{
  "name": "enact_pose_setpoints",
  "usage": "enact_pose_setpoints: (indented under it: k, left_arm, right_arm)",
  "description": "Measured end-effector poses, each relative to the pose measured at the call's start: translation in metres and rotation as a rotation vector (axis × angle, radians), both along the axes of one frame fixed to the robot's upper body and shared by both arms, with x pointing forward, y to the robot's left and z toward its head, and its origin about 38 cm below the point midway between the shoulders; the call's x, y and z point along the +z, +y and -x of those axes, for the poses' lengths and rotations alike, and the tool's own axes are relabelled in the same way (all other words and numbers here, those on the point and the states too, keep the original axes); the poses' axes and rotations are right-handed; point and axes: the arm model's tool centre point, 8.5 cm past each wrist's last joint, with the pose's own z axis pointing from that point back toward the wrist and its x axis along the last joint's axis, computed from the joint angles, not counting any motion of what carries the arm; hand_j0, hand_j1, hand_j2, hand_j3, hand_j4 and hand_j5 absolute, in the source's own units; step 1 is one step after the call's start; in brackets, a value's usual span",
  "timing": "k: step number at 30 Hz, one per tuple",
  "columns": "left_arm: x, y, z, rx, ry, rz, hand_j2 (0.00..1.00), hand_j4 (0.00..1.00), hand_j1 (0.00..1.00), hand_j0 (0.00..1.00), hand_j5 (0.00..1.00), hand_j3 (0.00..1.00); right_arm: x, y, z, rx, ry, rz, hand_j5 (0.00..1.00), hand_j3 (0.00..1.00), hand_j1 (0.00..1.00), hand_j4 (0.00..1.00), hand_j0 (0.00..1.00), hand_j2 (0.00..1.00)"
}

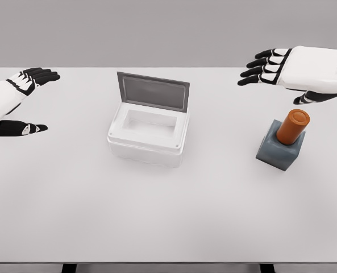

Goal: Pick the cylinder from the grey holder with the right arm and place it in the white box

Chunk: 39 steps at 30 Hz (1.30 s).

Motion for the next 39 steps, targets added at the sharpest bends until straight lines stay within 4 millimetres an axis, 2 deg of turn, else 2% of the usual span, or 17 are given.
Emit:
enact_pose_setpoints:
  k: [3, 5, 8, 11, 13, 20, 24, 30, 39]
  left_arm:
    - [0.0, 0.0, 0.0, 0.0, 0.0, 0.0, 1.0, 1.0, 1.0, 1.0, 1.0, 1.0]
    - [0.0, 0.0, 0.0, 0.0, 0.0, 0.0, 1.0, 1.0, 1.0, 1.0, 1.0, 1.0]
    - [0.0, 0.0, 0.0, 0.0, 0.0, 0.0, 1.0, 1.0, 1.0, 1.0, 1.0, 1.0]
    - [0.0, 0.0, 0.0, 0.0, 0.0, -0.001, 1.0, 1.0, 1.0, 1.0, 1.0, 1.0]
    - [0.0, 0.0, 0.0, 0.0, 0.0, -0.001, 1.0, 1.0, 1.0, 1.0, 1.0, 1.0]
    - [0.0, 0.0, 0.0, 0.0, 0.0, -0.002, 1.0, 1.0, 1.0, 1.0, 1.0, 1.0]
    - [-0.001, 0.0, 0.0, 0.0, 0.002, -0.003, 1.0, 1.0, 1.0, 1.0, 1.0, 1.0]
    - [-0.001, 0.0, 0.0, 0.0, 0.002, -0.004, 1.0, 1.0, 1.0, 1.0, 1.0, 1.0]
    - [-0.002, -0.001, 0.0, -0.001, 0.005, 0.0, 1.0, 1.0, 1.0, 1.0, 1.0, 1.0]
  right_arm:
    - [0.001, 0.0, 0.0, 0.0, -0.003, 0.0, 1.0, 1.0, 1.0, 1.0, 1.0, 1.0]
    - [0.016, -0.003, 0.0, -0.007, -0.039, 0.0, 1.0, 1.0, 1.0, 1.0, 1.0, 1.0]
    - [0.033, -0.022, 0.007, -0.047, -0.052, 0.007, 1.0, 1.0, 1.0, 1.0, 1.0, 1.0]
    - [0.045, -0.032, 0.013, -0.073, -0.006, -0.055, 1.0, 1.0, 1.0, 1.0, 1.0, 1.0]
    - [0.041, -0.038, 0.016, -0.084, 0.033, -0.06, 1.0, 1.0, 1.0, 1.0, 1.0, 1.0]
    - [0.005, -0.063, 0.028, -0.141, 0.18, 0.034, 1.0, 1.0, 1.0, 1.0, 1.0, 1.0]
    - [-0.012, -0.066, 0.031, -0.142, 0.224, 0.065, 1.0, 1.0, 1.0, 1.0, 1.0, 1.0]
    - [-0.027, -0.054, 0.019, -0.12, 0.248, 0.031, 1.0, 1.0, 1.0, 1.0, 1.0, 1.0]
    - [-0.058, -0.062, -0.004, -0.167, 0.285, 0.043, 1.0, 1.0, 1.0, 1.0, 1.0, 1.0]
